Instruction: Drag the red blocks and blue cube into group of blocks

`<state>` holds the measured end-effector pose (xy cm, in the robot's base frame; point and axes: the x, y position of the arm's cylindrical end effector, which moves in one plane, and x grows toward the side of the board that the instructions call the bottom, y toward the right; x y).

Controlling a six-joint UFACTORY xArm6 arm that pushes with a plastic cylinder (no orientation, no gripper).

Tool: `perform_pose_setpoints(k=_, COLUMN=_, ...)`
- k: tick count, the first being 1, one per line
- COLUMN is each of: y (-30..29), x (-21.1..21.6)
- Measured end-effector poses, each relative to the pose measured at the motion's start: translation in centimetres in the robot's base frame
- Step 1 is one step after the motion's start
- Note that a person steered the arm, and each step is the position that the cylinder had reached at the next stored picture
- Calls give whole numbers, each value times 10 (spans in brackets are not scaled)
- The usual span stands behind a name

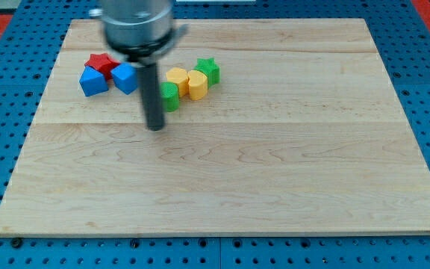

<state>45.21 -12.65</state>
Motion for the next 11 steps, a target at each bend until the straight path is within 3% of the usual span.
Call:
perform_pose_setpoints(k=1, y=-113, x=-15)
perform_pose_setpoints(k=2, y=-126, x=-69)
perform_pose_setpoints(k=3, y=-116, x=-106)
perform_pose_setpoints(k=5, y=-101, x=-122)
perform_pose_setpoints(k=7, y=-22, x=-122)
perform_pose_setpoints(k=9, y=-39, x=-179)
perform_pose_setpoints(k=11, y=35, x=-149)
